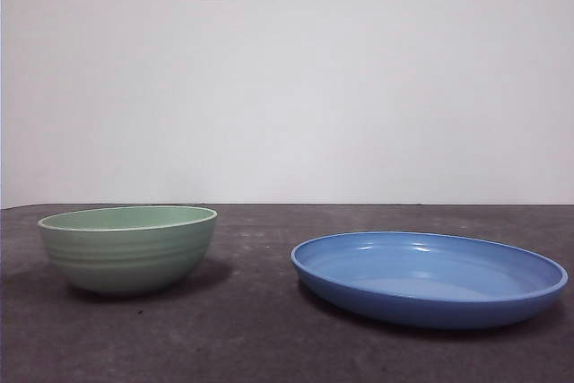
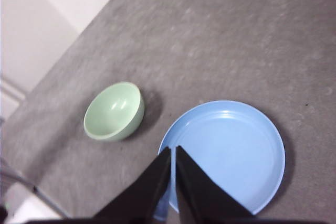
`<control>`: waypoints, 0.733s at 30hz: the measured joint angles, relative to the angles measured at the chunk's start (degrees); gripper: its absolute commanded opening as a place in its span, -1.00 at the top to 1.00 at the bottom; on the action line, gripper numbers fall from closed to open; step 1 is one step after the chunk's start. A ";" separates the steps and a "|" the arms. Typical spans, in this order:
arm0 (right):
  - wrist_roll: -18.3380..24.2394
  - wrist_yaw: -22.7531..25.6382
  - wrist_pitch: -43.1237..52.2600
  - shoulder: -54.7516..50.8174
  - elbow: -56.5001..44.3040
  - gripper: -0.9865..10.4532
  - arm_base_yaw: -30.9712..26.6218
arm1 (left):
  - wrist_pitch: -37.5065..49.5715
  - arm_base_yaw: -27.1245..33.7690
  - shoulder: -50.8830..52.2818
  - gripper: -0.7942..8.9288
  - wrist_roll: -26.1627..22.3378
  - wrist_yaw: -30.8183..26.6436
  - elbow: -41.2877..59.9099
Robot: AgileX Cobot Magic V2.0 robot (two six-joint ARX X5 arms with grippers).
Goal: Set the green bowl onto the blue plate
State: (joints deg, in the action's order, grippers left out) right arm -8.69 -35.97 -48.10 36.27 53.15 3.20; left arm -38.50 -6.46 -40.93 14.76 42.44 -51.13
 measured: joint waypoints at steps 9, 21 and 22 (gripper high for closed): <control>3.98 0.00 -2.73 3.23 2.01 0.81 1.75 | -6.84 -5.07 -3.02 0.80 -9.01 0.20 -1.01; 4.24 0.02 -2.73 3.08 2.01 0.20 1.75 | -7.21 -5.07 -3.02 -0.04 -11.32 0.20 -1.01; 4.24 0.00 -2.73 3.08 2.01 0.10 1.75 | -7.23 -5.07 -3.02 -0.10 -11.32 0.20 -1.01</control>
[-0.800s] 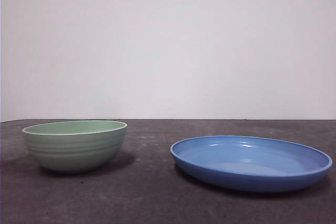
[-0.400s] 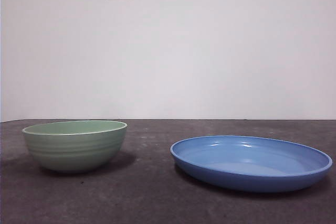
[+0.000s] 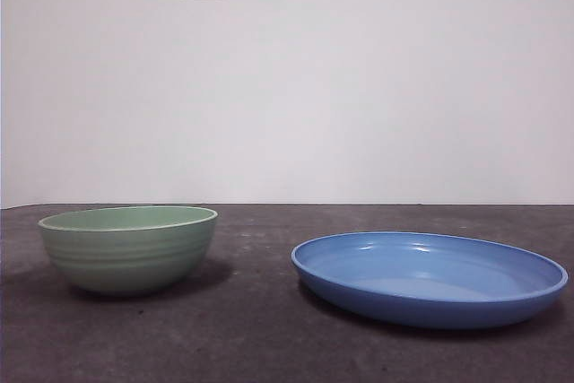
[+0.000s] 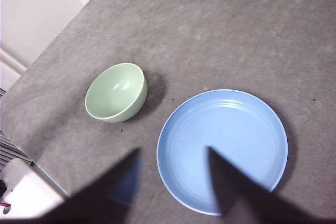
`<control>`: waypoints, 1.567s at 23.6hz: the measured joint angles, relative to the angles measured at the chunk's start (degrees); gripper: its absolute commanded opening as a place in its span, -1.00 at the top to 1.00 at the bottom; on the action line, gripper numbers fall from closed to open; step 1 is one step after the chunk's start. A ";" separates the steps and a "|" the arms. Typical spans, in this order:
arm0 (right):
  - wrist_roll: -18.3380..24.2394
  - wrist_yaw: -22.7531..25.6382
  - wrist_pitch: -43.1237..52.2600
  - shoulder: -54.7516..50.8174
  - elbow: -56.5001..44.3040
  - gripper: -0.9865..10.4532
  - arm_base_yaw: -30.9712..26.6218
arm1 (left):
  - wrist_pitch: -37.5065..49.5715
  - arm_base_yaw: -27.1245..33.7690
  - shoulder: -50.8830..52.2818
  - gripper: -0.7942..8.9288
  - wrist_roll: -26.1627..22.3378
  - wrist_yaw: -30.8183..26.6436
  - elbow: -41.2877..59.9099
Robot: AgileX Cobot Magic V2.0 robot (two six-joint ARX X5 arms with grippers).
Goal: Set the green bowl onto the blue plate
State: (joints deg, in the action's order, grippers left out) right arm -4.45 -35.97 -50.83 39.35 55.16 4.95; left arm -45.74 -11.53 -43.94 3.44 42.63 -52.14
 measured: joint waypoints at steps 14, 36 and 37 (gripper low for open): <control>0.02 0.00 -0.81 0.00 0.00 -0.26 0.00 | 0.00 0.00 -0.11 -0.27 -0.59 -0.07 0.00; 0.02 -0.02 -0.81 0.00 0.00 -0.26 0.00 | -1.22 0.00 -12.20 -0.38 -0.61 -23.30 0.00; 0.02 -0.02 -0.81 0.00 0.00 -0.26 0.00 | -1.16 0.00 -13.51 -0.37 -0.61 -23.30 0.00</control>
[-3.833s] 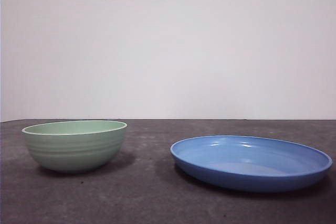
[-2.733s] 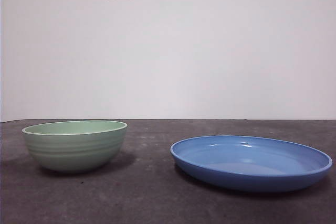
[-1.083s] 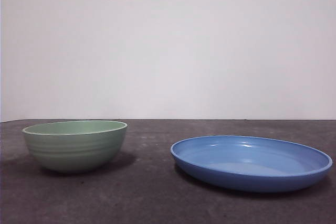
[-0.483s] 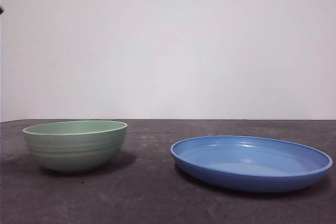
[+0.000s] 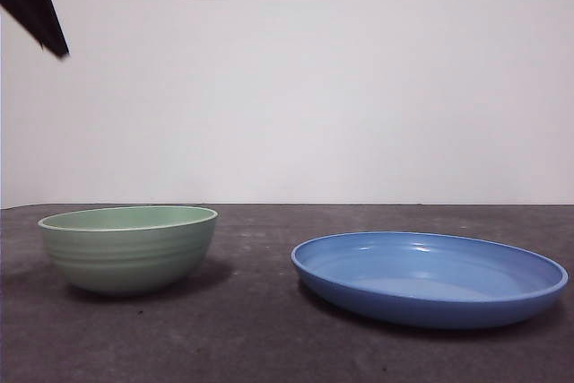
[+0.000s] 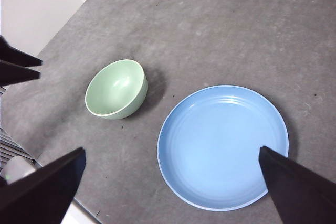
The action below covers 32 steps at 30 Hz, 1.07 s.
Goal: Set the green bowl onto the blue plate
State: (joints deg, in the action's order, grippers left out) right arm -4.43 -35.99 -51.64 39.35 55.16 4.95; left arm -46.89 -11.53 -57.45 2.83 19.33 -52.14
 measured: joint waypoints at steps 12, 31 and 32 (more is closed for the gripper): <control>0.00 0.00 0.00 0.00 0.00 -0.26 0.00 | 7.76 0.00 -17.57 -0.37 1.11 -5.29 0.00; 0.00 0.02 -0.02 0.00 0.00 -0.26 0.00 | 15.54 0.00 -31.23 0.30 2.62 -5.33 0.00; 0.00 0.02 0.00 0.00 0.00 -0.26 0.00 | 15.63 0.00 -31.23 0.34 2.62 -5.33 0.00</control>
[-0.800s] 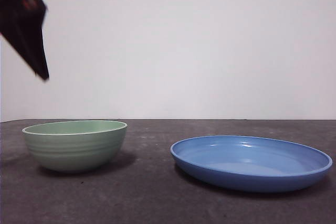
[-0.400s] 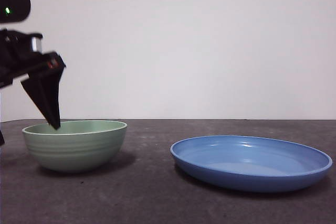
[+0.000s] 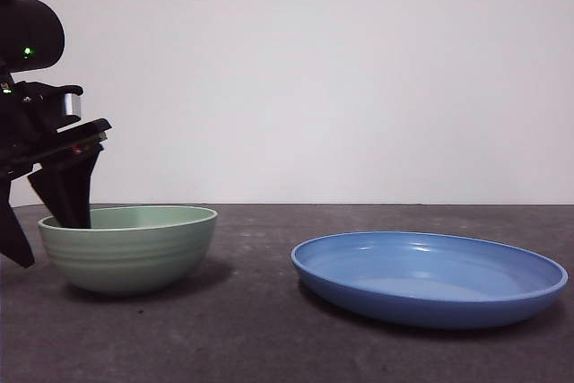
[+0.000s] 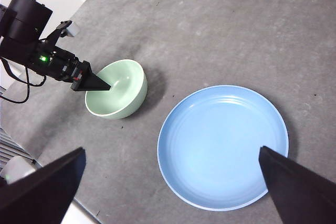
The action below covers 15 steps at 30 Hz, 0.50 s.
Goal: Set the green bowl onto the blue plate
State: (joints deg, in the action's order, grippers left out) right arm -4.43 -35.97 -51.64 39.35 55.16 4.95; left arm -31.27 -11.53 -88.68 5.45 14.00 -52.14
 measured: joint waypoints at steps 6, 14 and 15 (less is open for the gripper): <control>0.00 0.00 0.00 0.00 0.00 -0.26 0.00 | 0.50 0.00 0.00 0.65 0.00 0.00 0.00; 0.00 0.00 0.00 0.00 0.00 -0.26 0.00 | 1.03 0.00 0.00 0.82 0.00 0.00 -0.26; 0.00 0.00 0.00 0.00 0.00 -0.26 0.00 | 0.74 0.00 0.00 0.82 0.00 0.00 -0.52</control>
State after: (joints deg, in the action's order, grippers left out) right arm -4.43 -35.97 -51.64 39.35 55.16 4.95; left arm -30.52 -11.53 -88.68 5.45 14.00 -52.66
